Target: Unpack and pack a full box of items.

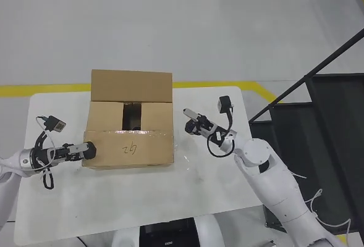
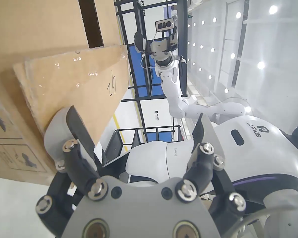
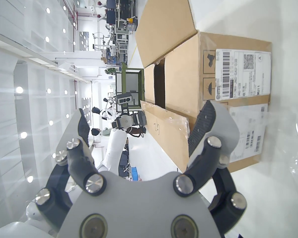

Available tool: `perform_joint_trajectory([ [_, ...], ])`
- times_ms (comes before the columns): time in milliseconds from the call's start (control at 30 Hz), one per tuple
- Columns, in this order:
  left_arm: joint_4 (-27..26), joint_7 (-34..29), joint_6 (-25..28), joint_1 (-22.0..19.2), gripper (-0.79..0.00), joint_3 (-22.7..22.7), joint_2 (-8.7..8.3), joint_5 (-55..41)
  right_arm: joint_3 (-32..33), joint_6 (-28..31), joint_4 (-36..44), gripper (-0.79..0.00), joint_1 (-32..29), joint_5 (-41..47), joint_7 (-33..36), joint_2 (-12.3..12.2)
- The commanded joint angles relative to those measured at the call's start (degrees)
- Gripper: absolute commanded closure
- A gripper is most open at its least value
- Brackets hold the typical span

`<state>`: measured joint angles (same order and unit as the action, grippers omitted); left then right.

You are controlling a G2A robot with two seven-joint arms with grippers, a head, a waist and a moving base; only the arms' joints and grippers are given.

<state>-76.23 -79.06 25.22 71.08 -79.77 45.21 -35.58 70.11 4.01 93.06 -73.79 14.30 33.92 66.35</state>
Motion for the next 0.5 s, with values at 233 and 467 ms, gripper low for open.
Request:
perform_joint_trajectory([
  [233,-0.02,-0.03,-0.02,0.01,-0.785,-0.01,0.0,-0.01,-2.44,2.84,-11.3,-0.785,10.29,0.73,24.25,-0.4],
  [467,-0.02,-0.03,-0.02,0.01,-0.785,-0.01,0.0,-0.01,-2.44,2.84,-11.3,-0.785,10.29,0.73,24.25,-0.4],
])
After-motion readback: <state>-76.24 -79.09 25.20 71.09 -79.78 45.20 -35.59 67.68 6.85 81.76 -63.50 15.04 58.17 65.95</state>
